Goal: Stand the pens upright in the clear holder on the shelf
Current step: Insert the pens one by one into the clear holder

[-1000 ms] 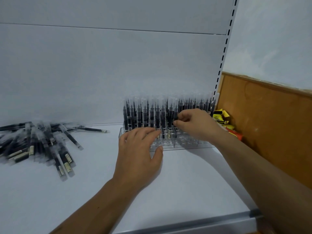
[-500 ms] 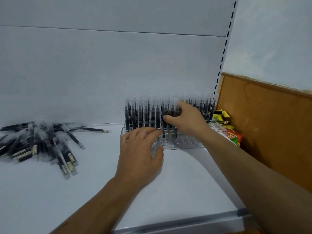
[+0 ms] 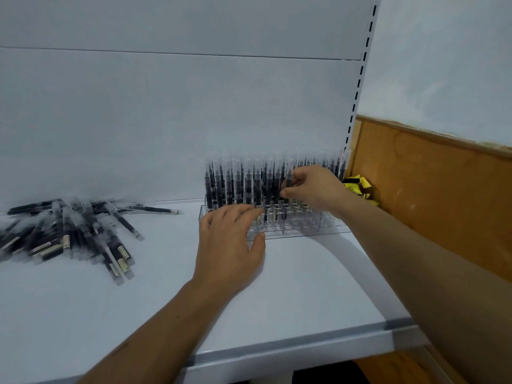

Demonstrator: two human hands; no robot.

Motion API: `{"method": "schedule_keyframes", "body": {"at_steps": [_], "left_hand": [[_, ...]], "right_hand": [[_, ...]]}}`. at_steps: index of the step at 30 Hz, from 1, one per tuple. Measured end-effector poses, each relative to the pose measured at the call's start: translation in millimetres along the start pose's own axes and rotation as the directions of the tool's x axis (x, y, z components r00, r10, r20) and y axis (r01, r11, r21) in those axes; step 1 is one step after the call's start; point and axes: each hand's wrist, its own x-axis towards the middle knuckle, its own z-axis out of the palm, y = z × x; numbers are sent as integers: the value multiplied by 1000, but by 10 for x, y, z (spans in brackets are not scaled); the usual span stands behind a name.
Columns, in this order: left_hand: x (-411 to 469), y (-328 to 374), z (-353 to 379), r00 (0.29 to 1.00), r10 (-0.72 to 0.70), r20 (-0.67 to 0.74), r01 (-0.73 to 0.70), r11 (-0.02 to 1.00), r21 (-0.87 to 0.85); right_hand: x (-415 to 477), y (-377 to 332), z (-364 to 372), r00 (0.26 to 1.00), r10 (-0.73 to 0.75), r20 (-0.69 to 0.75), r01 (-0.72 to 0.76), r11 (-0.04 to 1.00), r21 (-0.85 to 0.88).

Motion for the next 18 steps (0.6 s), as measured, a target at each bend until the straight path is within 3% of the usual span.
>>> {"method": "schedule_keyframes", "body": {"at_steps": [11, 18], "left_hand": [[13, 6, -220, 997, -9, 71, 12, 999, -51], [-93, -421, -882, 992, -128, -2, 128, 992, -9]], "right_hand": [[-229, -226, -317, 995, -65, 77, 88, 932, -352], [-435, -844, -75, 948, -196, 252, 272, 909, -317]]}}
